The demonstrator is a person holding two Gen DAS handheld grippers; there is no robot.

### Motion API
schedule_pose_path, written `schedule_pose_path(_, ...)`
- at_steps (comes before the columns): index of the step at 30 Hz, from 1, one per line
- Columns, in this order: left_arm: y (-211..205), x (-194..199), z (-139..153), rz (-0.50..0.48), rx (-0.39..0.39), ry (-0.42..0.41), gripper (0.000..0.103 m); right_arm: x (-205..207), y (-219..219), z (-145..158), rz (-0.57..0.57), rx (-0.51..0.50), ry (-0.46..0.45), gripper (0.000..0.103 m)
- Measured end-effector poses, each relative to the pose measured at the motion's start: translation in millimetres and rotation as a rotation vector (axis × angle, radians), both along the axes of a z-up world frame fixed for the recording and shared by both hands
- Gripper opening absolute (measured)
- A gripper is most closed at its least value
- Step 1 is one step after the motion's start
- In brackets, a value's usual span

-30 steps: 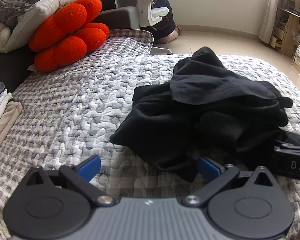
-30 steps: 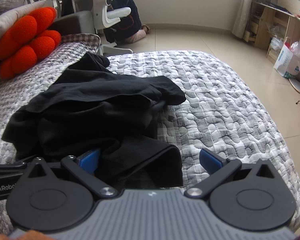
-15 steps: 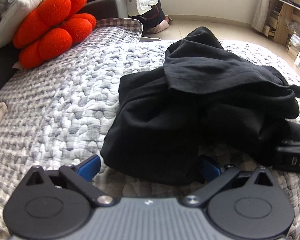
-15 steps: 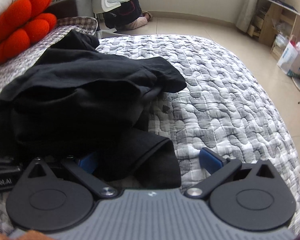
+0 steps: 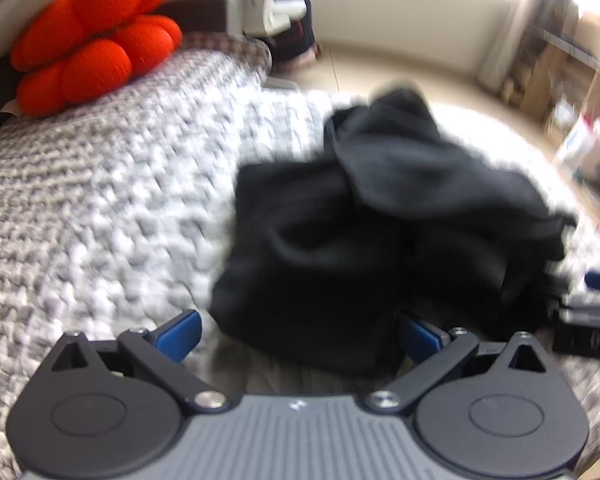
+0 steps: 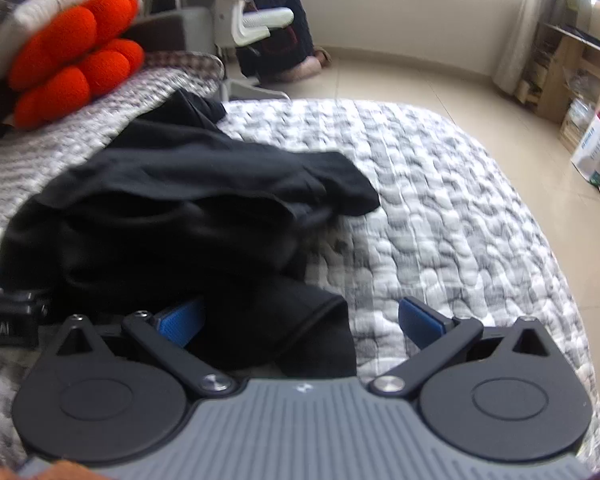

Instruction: Fold clothes

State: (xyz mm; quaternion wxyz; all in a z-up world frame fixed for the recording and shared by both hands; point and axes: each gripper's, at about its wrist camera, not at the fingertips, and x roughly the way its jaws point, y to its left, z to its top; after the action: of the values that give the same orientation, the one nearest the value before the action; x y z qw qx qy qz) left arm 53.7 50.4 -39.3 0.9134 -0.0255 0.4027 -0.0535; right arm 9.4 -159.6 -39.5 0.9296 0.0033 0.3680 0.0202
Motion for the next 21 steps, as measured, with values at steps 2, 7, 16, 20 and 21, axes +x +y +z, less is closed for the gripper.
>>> schedule_pose_path(2,11.6,-1.8,11.8,0.040,-0.020,-0.065,0.103,-9.7,3.4,13.6,0.036,0.008,-0.065,0.103)
schedule_pose_path(7,41.2,0.0,23.1,0.194,-0.017,-0.120,0.103,-26.7,17.9,34.3,0.139,0.056,-0.192,0.103)
schedule_pose_path(16,62.3,10.0,18.4,0.264,-0.054,-0.073,0.103,-12.0,75.2,33.2,0.315,-0.044,-0.262,0.081)
schedule_pose_path(20,64.9,11.7,17.0,0.259,-0.058,-0.067,0.102,-0.3,95.9,23.8,0.347,-0.074,-0.255,0.078)
schedule_pose_path(21,66.0,12.2,16.3,0.260,-0.061,-0.064,0.102,1.1,100.5,22.3,0.354,-0.086,-0.262,0.078)
